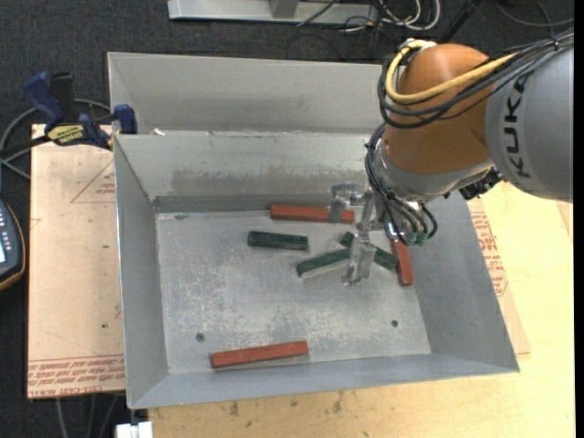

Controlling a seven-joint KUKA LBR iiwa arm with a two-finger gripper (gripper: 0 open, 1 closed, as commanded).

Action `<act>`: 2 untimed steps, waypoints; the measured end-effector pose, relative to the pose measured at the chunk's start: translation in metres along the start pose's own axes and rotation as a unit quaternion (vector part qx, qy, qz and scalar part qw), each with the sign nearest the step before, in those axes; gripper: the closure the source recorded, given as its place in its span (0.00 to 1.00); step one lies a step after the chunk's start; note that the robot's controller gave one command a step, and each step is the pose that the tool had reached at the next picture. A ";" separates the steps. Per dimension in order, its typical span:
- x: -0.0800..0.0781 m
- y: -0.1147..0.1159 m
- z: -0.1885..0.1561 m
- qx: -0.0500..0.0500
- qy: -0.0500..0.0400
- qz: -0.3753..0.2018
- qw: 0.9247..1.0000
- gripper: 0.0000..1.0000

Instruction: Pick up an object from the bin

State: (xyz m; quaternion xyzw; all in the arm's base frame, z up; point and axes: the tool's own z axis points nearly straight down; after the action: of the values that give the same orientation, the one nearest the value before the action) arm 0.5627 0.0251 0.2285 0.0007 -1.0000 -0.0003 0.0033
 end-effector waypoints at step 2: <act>-0.094 -0.008 0.159 -0.001 0.000 0.052 0.999 0.00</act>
Offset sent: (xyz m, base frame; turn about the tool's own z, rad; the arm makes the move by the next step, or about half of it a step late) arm 0.0585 0.0117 -0.0484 -0.0251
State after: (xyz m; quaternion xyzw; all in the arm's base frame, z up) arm 0.6555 0.0177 0.0687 -0.0514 -0.9987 -0.0012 0.0037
